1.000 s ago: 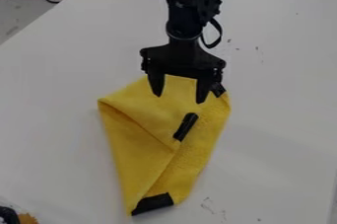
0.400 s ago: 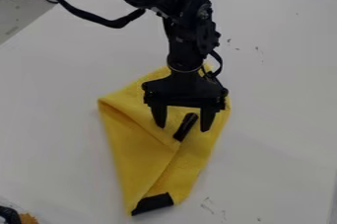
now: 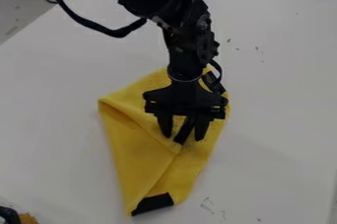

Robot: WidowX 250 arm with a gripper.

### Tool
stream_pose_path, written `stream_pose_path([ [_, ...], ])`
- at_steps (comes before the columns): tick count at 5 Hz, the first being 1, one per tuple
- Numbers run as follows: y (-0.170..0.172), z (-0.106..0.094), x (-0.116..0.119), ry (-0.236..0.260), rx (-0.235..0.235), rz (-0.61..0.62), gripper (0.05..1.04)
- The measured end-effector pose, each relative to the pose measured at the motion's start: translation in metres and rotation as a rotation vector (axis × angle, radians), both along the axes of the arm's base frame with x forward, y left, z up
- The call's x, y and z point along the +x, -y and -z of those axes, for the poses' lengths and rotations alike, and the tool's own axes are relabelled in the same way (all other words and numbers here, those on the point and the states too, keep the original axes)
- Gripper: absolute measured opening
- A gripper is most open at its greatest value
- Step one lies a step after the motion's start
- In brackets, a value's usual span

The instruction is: Move cloth right to left of table

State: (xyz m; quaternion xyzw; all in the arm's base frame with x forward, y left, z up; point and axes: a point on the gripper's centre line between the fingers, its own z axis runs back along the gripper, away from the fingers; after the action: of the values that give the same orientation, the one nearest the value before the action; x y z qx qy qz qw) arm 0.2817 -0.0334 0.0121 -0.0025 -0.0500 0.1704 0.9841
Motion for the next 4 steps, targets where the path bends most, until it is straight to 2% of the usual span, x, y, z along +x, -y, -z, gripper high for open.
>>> stream_pose_path([
  [1, 0.000, 0.006, 0.000, -0.007, -0.016, 0.005, 0.373],
  [2, -0.002, 0.006, 0.001, -0.001, -0.015, 0.009, 0.191],
  [3, -0.003, 0.004, 0.000, -0.006, 0.003, -0.009, 0.096],
  [4, -0.001, -0.006, -0.002, 0.006, 0.000, -0.042, 0.074],
])
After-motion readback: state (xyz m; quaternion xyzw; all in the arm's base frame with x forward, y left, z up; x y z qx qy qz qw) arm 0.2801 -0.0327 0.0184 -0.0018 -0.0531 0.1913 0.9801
